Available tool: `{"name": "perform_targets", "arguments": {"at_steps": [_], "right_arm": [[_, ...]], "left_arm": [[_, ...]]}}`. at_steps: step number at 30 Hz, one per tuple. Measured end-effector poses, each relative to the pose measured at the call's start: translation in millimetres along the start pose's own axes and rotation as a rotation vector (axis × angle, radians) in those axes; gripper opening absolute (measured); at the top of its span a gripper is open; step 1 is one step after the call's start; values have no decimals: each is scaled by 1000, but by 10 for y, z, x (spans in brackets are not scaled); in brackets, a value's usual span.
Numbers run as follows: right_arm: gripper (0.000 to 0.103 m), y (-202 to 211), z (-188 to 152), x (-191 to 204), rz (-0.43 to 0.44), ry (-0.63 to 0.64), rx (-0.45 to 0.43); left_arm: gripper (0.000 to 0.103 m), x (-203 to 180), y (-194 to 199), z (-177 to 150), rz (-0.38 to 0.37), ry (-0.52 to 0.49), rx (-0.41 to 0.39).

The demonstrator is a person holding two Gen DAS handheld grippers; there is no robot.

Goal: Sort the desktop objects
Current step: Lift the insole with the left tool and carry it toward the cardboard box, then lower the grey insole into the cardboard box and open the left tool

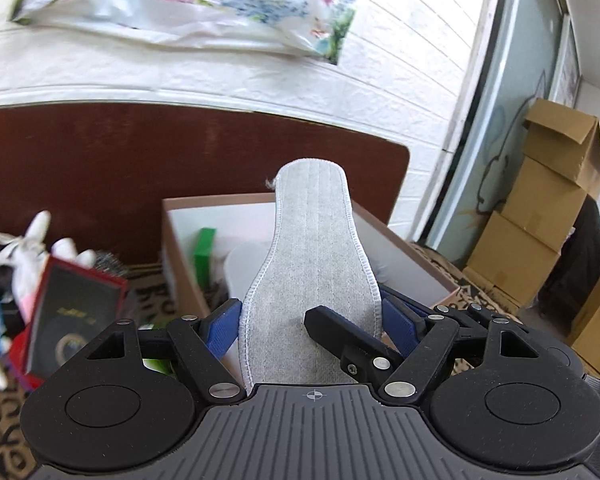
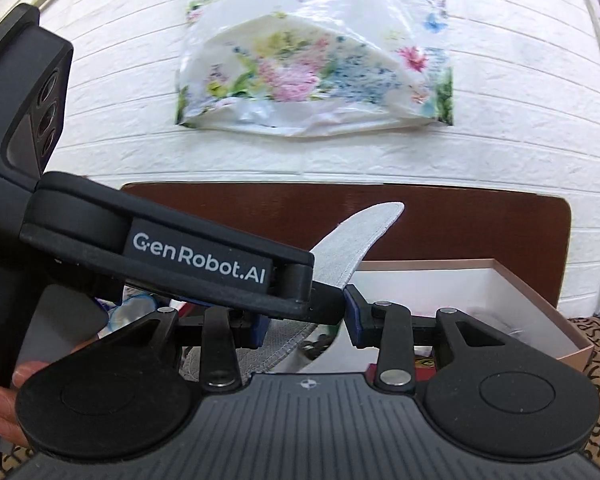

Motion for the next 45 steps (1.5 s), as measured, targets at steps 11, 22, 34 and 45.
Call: {"name": "perform_targets", "arguments": {"at_steps": [11, 22, 34, 45], "right_arm": [[43, -481, -299, -456, -13, -47, 85], [55, -914, -465, -534, 16, -113, 158], [103, -895, -619, -506, -118, -35, 216], [103, -773, -609, -453, -132, -47, 211]], "left_arm": [[79, 63, -742, 31, -1, -8, 58], [87, 299, -1130, 82, 23, 10, 95], [103, 232, -1047, -40, -27, 16, 131], [103, 151, -914, -139, -17, 15, 149]]}}
Point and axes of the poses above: each gripper's, at about its wrist camera, not at the fingertips, and y roughly against the way its jaws point, x to its left, z to its top, the point moved 8 cm from there along -y, roughly the way its jaws point, and after that the axes turned 10 degrees about y, right-handed, at the moved point
